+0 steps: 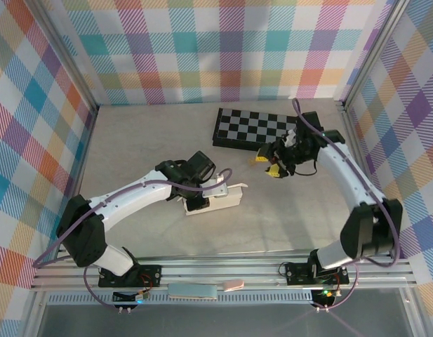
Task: Fold the paper box
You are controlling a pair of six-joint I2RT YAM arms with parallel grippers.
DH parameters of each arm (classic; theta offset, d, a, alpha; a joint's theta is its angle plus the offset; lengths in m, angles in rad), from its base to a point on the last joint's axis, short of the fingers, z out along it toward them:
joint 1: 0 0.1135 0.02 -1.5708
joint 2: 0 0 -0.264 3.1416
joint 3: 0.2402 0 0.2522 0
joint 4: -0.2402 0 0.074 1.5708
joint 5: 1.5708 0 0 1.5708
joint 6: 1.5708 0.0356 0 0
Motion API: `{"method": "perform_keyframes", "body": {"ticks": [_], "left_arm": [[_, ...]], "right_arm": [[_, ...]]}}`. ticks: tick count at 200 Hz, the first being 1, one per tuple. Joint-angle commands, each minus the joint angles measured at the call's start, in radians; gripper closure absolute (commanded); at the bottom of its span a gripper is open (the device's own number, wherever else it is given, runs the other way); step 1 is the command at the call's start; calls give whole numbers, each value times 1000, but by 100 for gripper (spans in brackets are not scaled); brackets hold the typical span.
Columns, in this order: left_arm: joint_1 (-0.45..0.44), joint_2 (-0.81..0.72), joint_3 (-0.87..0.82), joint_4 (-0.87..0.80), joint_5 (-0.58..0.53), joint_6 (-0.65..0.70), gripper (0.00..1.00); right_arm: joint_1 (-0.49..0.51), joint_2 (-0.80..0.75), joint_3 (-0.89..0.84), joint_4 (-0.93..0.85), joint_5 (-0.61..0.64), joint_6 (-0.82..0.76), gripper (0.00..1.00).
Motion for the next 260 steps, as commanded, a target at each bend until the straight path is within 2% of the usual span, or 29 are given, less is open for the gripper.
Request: {"method": "perform_keyframes", "body": {"ticks": [1, 15, 30, 77, 98, 133, 191, 260], "left_arm": [[37, 24, 32, -97, 22, 46, 78], [53, 30, 32, -98, 35, 51, 77], [59, 34, 33, -92, 46, 55, 75], [59, 49, 53, -94, 57, 60, 72], [59, 48, 54, -88, 54, 60, 72], [59, 50, 53, -92, 57, 61, 71], [60, 46, 55, -89, 51, 60, 71], [61, 54, 61, -85, 51, 57, 71]], "right_arm": [[66, -124, -92, 106, 215, -282, 53], [135, -189, -151, 175, 293, -428, 54], [180, -207, -185, 209, 302, -561, 54], [237, -96, -115, 86, 286, -831, 52], [259, -59, -90, 73, 273, -897, 52], [314, 3, -31, 43, 223, -943, 54], [354, 62, -8, 8, 281, -944, 59], [374, 99, 36, -13, 310, -940, 75]]}}
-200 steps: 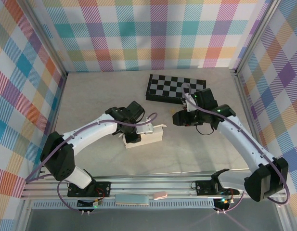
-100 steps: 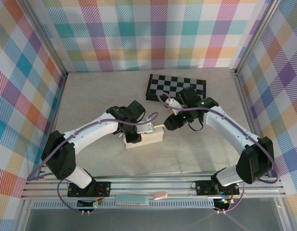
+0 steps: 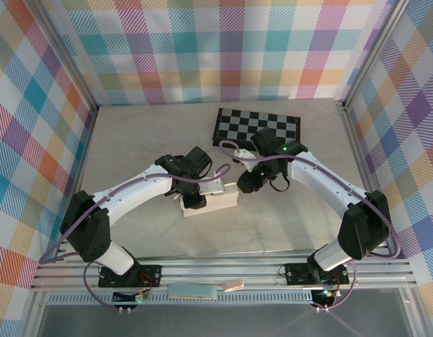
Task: Fold the paper box
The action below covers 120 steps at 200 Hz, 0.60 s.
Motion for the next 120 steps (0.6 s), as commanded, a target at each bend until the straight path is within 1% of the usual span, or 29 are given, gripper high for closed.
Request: {"method": "perform_keyframes", "body": {"ticks": [1, 22, 40, 79, 102, 120], "left_arm": [[8, 13, 24, -37, 10, 18, 71], [10, 15, 26, -36, 9, 18, 71], [11, 16, 26, -34, 9, 16, 71], [12, 22, 30, -32, 13, 14, 71], [13, 23, 32, -34, 17, 10, 71], [14, 26, 32, -33, 19, 9, 71]], "right_arm": [[10, 16, 46, -26, 6, -15, 75], [14, 24, 51, -24, 7, -15, 77], [16, 33, 57, -28, 5, -15, 81], [22, 36, 56, -31, 20, -13, 84], [30, 33, 55, -34, 50, -12, 84], [33, 27, 53, -35, 64, -9, 88]]}}
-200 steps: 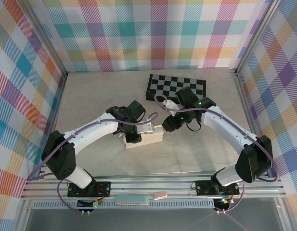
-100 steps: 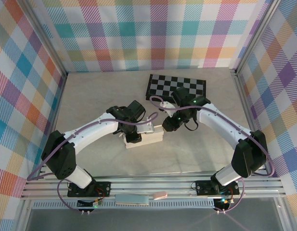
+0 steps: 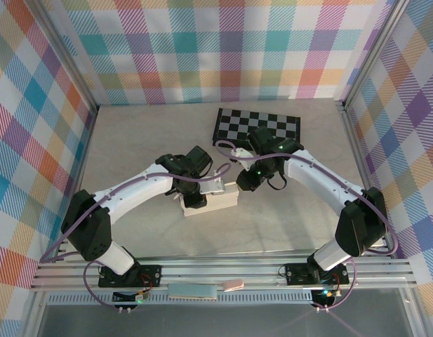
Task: Fold the paper box
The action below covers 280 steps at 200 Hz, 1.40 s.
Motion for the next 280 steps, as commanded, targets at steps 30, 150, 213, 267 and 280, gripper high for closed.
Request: {"method": "perform_keyframes", "body": {"ticks": [30, 150, 213, 267, 280], "left_arm": [[10, 18, 23, -34, 20, 7, 71], [11, 37, 47, -25, 25, -41, 71], [12, 46, 52, -17, 25, -57, 71], [15, 49, 49, -7, 28, -65, 71], [19, 49, 49, -3, 29, -69, 71]], "right_arm": [[17, -4, 28, -33, 30, -1, 94], [43, 33, 99, -70, 10, 328, 100], [60, 25, 71, -15, 38, 456, 100], [77, -8, -4, 40, 83, 502, 100], [80, -18, -31, 59, 98, 506, 100]]}}
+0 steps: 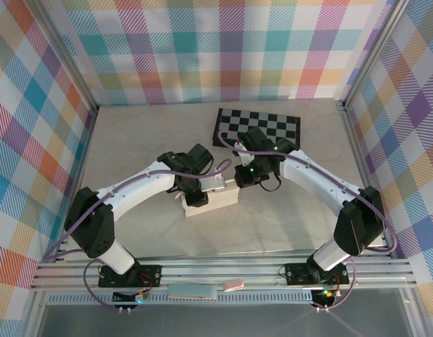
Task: Fold the paper box
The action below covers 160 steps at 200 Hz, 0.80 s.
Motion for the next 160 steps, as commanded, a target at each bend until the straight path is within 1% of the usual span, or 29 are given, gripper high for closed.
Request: {"method": "perform_keyframes", "body": {"ticks": [1, 37, 64, 116, 139, 160], "left_arm": [[11, 20, 20, 3, 22, -16, 71], [35, 9, 20, 21, 44, -44, 70], [60, -16, 17, 48, 73, -76, 66], [95, -64, -10, 109, 135, -146, 60], [104, -89, -34, 145, 141, -186, 56], [118, -125, -61, 194, 156, -226, 52]], "right_arm": [[26, -30, -55, 40, -7, 31, 100], [60, -84, -155, 119, 62, 15, 100], [86, -119, -217, 171, 106, 15, 100], [130, -130, -239, 191, 188, 30, 100], [147, -139, -236, 192, 232, 43, 100], [153, -133, -232, 193, 243, 55, 100]]}}
